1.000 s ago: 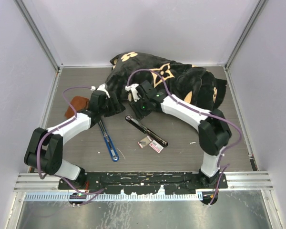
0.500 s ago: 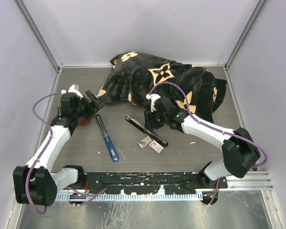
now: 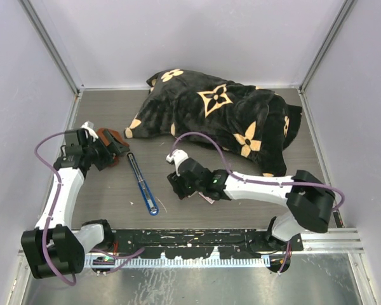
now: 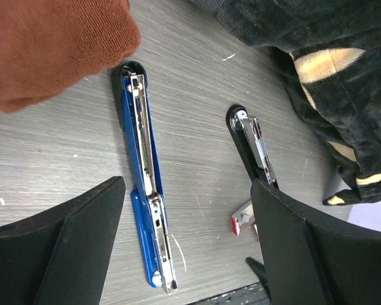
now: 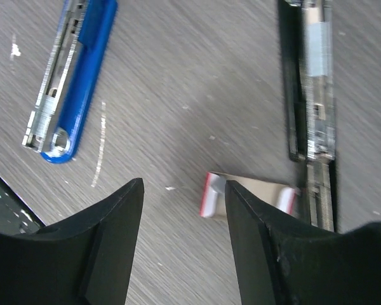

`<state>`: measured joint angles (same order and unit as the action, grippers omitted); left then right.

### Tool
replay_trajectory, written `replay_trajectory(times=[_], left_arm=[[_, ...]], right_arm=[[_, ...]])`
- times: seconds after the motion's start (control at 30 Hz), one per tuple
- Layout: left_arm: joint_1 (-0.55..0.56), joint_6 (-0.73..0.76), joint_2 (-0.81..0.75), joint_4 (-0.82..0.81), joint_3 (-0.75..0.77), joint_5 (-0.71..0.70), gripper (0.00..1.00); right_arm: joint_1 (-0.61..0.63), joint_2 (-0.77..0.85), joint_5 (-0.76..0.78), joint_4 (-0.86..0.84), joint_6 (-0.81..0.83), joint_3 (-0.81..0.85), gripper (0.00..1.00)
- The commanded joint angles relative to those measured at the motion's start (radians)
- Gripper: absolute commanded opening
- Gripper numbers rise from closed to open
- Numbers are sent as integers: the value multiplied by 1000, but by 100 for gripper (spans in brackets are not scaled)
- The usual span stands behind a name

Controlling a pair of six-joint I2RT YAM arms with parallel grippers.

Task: Load the staples into the stapler
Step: Adjust the stapler at the center of the board.

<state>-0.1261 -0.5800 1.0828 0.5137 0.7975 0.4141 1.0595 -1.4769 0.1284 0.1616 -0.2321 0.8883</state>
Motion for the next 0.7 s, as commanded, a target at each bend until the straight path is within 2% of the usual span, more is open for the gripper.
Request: replay_trajectory(times=[0.0,0.2,0.33,0.53,0.67], left_arm=[[-9,95,-96,25,39,-91,83],[-16,165,-206,74,57,-255,86],[-17,172,-228,89,55,-255,87],[-17,170,-236,92,54,-240,87],[-16,170,-239,95,52,-241,87]], right_arm=[[101,-83,115,-183,-123,61,61],[223,-272,227,-156,-184,236,65],[271,-359,266,-116,-183,314,68],[280,-443,293,-80,-195,365,68],[286,-489,326,-48,-184,411,63]])
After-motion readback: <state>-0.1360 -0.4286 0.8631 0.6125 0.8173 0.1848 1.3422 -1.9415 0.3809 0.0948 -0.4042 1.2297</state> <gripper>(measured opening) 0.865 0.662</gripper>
